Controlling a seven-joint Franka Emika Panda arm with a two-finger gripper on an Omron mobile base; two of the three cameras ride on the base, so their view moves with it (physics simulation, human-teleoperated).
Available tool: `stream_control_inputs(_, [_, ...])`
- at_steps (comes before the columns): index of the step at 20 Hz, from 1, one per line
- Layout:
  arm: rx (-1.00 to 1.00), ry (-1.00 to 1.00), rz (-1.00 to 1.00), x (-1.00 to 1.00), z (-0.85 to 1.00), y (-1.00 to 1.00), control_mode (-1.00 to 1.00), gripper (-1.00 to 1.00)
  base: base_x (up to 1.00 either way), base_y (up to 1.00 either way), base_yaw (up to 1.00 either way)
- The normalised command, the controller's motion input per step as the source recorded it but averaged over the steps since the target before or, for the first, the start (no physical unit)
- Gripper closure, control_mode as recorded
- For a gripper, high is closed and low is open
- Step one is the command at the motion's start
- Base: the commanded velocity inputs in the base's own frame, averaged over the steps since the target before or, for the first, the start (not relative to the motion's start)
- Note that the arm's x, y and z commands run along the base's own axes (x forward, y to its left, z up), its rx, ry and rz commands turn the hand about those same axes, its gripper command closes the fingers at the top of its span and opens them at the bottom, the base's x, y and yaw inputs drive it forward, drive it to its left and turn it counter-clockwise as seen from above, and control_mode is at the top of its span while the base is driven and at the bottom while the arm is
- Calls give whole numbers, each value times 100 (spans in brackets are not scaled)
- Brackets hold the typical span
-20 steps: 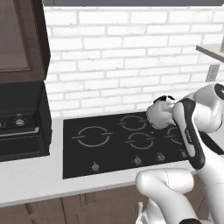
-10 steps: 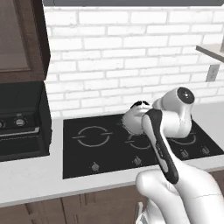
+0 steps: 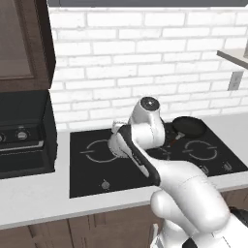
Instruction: Pick the kettle from the counter and place it on a stove burner. Then turn the burner on.
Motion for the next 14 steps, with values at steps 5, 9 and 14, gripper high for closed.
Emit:
stream_control_inputs(5, [-26, 38, -34, 93, 0, 98, -100, 100, 0, 0, 0])
stream_control_inputs(9, [-3, 9, -1, 8, -5, 12, -100, 100, 0, 0, 0])
stream_control_inputs(14, [0, -4, 0, 39, -18, 17, -100, 100, 0, 0, 0])
